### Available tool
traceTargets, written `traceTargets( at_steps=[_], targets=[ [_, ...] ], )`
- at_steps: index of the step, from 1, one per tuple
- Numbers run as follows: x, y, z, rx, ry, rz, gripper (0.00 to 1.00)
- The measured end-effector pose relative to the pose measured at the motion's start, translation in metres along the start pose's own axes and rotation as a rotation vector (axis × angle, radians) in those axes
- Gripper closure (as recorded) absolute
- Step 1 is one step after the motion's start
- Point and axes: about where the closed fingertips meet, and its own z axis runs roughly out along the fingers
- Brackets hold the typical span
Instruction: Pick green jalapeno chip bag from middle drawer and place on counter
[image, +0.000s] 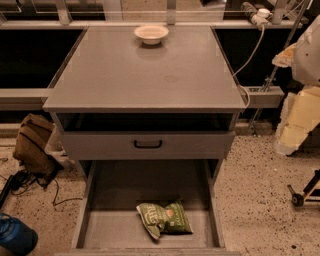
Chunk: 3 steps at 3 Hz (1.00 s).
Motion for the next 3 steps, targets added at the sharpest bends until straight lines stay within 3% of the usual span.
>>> traceTargets(
  at_steps=[2,3],
  targets=[
    [0.002,-0.004,0.018,-0.005,-0.029,0.019,0.00],
    [0.009,-0.010,0.072,-0.013,-0.065,0.048,0.00]
  ],
)
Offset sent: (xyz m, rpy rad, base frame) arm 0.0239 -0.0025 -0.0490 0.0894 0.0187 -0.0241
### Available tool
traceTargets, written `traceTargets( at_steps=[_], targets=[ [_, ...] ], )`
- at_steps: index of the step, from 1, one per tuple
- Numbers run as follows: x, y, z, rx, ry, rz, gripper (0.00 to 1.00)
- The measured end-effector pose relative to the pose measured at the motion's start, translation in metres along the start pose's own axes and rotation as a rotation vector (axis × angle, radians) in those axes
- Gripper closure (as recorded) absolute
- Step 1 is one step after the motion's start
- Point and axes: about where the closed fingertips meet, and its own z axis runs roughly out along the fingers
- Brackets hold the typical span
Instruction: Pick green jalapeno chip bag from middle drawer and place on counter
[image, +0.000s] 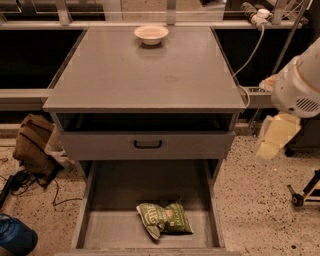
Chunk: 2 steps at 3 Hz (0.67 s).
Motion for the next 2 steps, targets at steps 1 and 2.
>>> traceTargets(
  at_steps=[1,2],
  targets=[
    [0.0065,-0.0173,0.0644,0.019,-0.044,0.044,0.00],
    [0.0065,-0.0173,0.0644,0.019,-0.044,0.044,0.00]
  ],
)
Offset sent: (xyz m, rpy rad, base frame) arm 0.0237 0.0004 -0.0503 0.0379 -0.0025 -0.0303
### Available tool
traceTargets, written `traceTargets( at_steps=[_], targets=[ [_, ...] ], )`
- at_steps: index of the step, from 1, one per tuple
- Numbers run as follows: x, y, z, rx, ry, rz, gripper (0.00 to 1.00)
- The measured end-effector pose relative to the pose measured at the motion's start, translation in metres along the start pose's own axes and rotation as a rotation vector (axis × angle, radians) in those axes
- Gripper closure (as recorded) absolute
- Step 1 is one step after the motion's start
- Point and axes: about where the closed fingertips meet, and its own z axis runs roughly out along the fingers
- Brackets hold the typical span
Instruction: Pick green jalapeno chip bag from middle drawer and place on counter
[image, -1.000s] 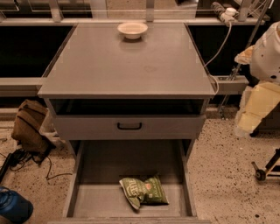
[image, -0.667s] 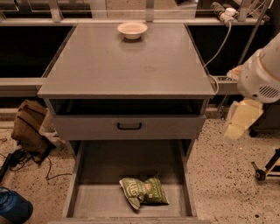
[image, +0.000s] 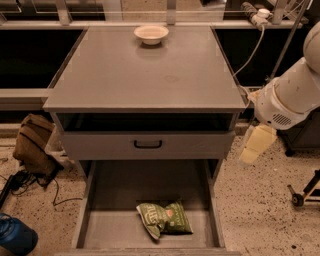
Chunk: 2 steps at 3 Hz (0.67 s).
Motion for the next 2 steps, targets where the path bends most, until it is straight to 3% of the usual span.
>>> traceTargets(
  at_steps=[1,2],
  targets=[
    [-0.002,0.014,0.027,-0.007,-0.041,0.033,0.00],
    [-0.007,0.044,0.083,-0.055,-0.130,0.115,0.00]
  ],
)
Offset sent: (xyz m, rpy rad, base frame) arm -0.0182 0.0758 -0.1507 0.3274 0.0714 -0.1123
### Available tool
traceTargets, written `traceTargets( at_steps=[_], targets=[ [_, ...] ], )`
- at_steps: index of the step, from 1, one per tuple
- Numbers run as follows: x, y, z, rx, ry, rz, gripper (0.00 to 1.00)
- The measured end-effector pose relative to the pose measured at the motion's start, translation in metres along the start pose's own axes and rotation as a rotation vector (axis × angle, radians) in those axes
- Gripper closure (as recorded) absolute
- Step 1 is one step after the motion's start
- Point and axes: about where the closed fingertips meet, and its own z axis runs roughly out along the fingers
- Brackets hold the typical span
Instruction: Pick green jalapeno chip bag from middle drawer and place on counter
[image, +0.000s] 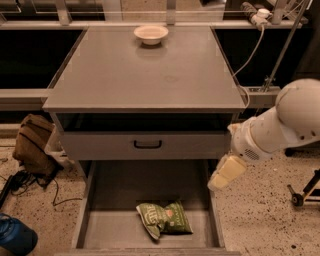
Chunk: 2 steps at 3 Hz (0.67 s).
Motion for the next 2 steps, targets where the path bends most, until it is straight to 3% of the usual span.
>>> traceTargets(
  at_steps=[1,2],
  targets=[
    [0.0032,0.0106,0.0283,-0.034,-0.054,0.045,0.00],
    [0.0032,0.0106,0.0283,-0.034,-0.054,0.045,0.00]
  ],
)
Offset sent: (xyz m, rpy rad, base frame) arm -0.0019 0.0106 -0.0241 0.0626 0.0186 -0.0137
